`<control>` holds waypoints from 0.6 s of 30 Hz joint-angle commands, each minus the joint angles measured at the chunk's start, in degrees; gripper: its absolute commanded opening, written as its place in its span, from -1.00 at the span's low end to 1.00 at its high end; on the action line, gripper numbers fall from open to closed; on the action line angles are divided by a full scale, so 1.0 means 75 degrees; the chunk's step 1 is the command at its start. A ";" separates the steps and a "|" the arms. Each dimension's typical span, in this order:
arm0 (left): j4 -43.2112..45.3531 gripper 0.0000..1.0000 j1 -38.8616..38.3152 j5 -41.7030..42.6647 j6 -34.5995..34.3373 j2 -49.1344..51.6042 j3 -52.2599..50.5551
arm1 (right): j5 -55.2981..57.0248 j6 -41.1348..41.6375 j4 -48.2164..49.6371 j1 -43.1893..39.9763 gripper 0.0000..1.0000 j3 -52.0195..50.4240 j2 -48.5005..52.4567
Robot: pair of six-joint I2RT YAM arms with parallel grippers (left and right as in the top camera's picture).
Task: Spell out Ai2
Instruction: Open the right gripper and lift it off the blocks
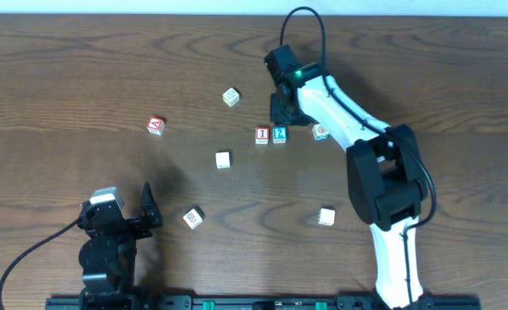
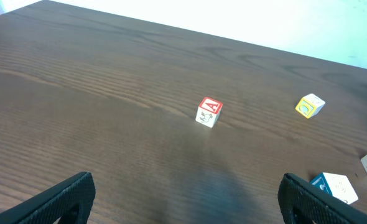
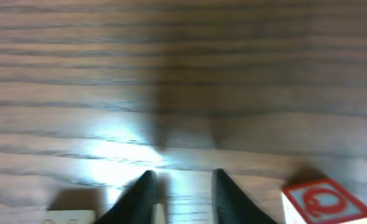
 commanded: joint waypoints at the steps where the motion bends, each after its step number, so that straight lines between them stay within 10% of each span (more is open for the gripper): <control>1: -0.0055 0.90 0.0032 0.0079 0.0041 -0.0044 -0.0169 | 0.0134 0.0020 -0.0184 -0.0189 -0.74 -0.0082 0.0096; 18: -0.0058 0.91 0.0032 0.0079 0.0041 -0.0044 -0.0169 | -0.0204 -0.0079 -0.1233 -0.0213 -0.98 -0.0082 0.0096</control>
